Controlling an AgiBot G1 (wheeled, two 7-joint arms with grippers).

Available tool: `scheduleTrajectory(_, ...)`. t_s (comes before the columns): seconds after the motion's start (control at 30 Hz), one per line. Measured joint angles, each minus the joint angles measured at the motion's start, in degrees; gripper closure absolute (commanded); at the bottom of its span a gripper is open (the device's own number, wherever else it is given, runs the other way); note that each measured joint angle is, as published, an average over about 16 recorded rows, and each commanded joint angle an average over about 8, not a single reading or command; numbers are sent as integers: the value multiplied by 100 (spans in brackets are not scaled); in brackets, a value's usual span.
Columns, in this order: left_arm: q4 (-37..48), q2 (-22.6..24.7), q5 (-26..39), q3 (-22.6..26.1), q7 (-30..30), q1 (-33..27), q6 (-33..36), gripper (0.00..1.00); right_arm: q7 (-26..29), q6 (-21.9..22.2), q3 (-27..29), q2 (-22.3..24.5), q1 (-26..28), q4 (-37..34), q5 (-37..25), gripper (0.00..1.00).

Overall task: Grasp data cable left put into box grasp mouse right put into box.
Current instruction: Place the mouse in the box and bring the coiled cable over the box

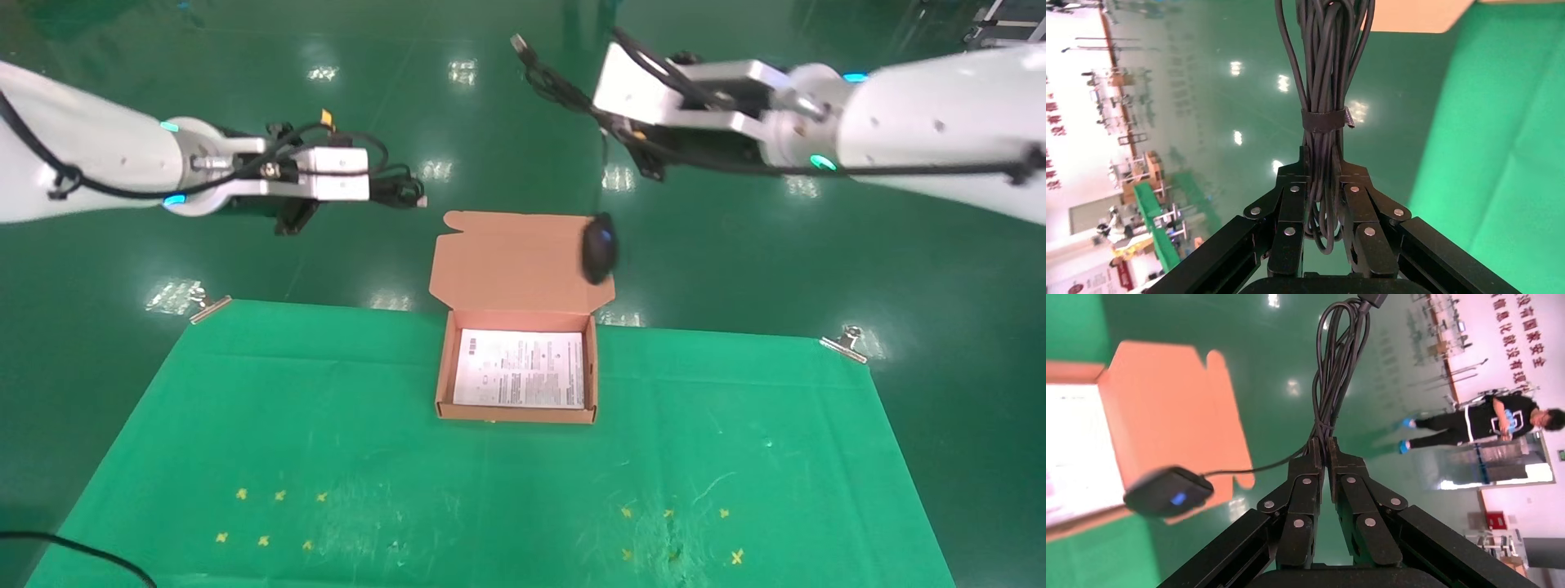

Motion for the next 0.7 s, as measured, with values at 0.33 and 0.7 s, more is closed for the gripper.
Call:
scheduleTrajectory(0.33,261,144,294,6,-86,-176,-131,100,-314,200,-11,-486,215,-558,166,100)
scheduleTrajectory(0.7,-45,-48,510,91,-244,-129,212,100,-388,144,-123,-595,36,-586,223,100)
